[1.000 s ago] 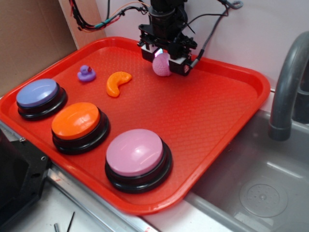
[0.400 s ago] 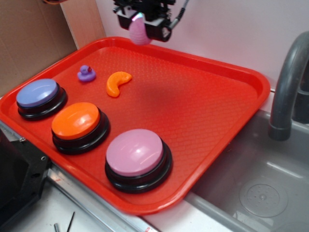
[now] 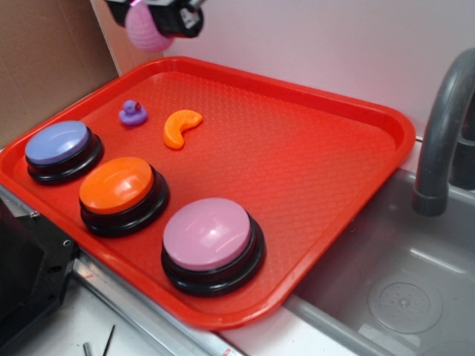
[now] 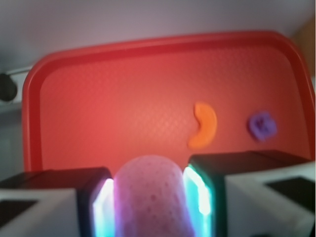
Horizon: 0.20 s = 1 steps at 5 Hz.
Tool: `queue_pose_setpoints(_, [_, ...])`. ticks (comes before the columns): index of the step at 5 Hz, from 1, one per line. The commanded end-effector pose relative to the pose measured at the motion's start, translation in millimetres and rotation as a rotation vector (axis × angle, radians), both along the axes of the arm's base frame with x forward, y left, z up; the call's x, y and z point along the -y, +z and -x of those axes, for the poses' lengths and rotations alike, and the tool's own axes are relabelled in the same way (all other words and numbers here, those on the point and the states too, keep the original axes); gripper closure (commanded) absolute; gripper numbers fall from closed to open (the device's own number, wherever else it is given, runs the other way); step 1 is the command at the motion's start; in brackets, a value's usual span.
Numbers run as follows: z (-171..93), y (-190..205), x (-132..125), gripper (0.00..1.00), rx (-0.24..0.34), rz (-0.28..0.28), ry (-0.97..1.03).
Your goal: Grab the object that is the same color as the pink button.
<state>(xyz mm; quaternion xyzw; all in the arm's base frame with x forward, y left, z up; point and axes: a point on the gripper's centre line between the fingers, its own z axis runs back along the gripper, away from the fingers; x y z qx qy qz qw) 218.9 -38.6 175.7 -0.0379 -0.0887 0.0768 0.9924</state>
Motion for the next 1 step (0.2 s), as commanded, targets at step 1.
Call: queue_pose_setpoints(1, [4.4,9.8,-11.3,1.0,-0.02,0.062,0.033])
